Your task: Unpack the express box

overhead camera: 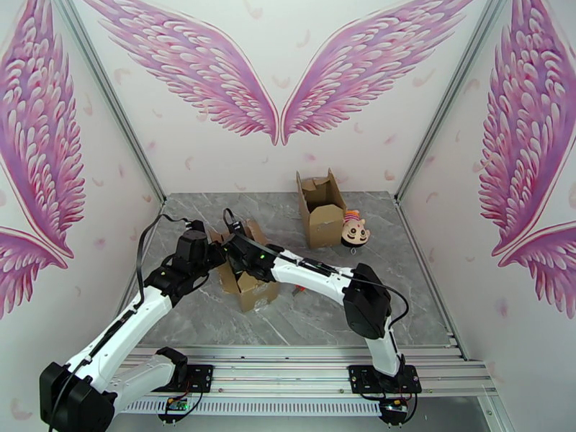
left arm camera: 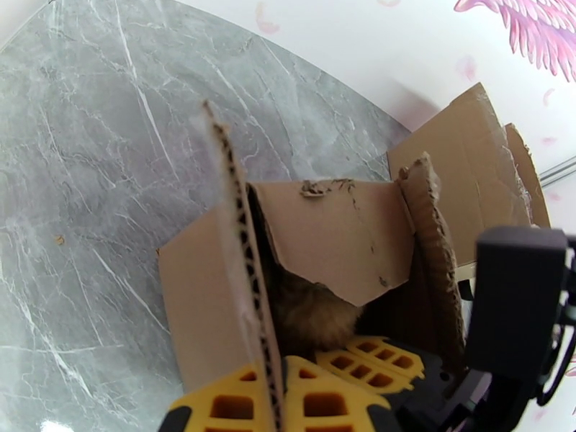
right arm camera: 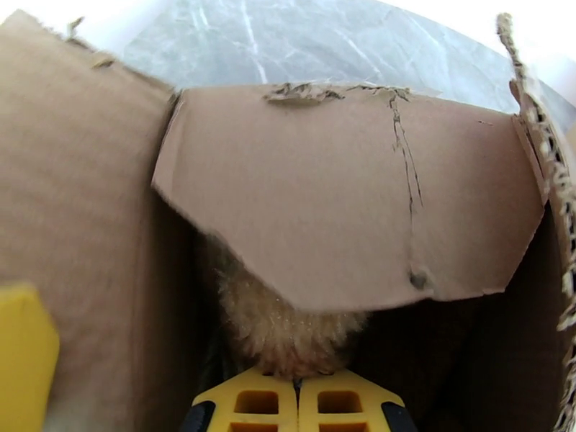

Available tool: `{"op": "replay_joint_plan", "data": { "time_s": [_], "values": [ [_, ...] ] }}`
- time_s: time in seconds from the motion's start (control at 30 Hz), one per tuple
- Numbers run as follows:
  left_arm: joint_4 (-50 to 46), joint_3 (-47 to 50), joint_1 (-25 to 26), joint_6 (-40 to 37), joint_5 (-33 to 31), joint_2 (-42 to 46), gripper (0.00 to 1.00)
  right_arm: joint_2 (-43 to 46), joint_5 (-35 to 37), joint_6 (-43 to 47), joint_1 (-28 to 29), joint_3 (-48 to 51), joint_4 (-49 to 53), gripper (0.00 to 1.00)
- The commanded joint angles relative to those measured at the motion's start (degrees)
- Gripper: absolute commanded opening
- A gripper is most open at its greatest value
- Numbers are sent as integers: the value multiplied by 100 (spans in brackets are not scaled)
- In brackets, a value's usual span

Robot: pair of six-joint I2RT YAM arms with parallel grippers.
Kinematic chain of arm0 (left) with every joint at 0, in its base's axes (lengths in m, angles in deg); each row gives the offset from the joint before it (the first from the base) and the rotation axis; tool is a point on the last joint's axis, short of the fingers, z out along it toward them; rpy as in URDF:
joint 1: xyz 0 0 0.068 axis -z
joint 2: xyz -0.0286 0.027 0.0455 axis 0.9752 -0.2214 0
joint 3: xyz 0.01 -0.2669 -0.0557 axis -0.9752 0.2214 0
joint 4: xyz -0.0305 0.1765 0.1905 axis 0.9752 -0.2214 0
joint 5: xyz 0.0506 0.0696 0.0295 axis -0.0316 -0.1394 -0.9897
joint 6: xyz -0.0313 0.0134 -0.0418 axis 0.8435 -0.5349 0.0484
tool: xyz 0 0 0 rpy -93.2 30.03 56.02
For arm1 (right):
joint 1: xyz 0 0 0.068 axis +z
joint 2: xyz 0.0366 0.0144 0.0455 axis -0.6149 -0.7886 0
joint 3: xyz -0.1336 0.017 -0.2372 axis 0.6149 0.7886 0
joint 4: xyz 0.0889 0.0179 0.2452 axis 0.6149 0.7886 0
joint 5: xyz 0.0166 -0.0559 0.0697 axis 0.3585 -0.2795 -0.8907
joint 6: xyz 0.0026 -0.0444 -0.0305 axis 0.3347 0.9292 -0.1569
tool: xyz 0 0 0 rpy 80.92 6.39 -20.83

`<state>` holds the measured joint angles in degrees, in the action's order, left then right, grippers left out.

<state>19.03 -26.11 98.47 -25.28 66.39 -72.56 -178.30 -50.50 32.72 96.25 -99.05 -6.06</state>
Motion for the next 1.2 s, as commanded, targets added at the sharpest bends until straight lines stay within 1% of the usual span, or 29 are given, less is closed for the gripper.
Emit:
{"op": "replay_joint_plan", "data": {
  "time_s": [0.0,0.2,0.3,0.53,0.7,0.97,1.17],
  "values": [
    [-201,58,-130,-275,-109,224,0,665,-140,73,58,270,-198,0],
    [-207,96,-200,-282,-126,204,0,1352,-279,139,150,490,-371,0],
    [-240,61,-218,-309,-133,169,0,1636,-408,135,173,704,-613,0],
    [-284,61,-262,-315,-145,212,0,1913,-412,178,202,883,-754,0],
    [-295,61,-286,-330,-145,235,0,2097,-492,184,207,1156,-1060,0],
    [-352,97,-451,-394,21,299,0,2794,-588,280,208,2169,-2442,0],
    [-374,83,-534,-407,106,321,0,3075,-1106,450,230,2669,-3373,0]
  ]
}}
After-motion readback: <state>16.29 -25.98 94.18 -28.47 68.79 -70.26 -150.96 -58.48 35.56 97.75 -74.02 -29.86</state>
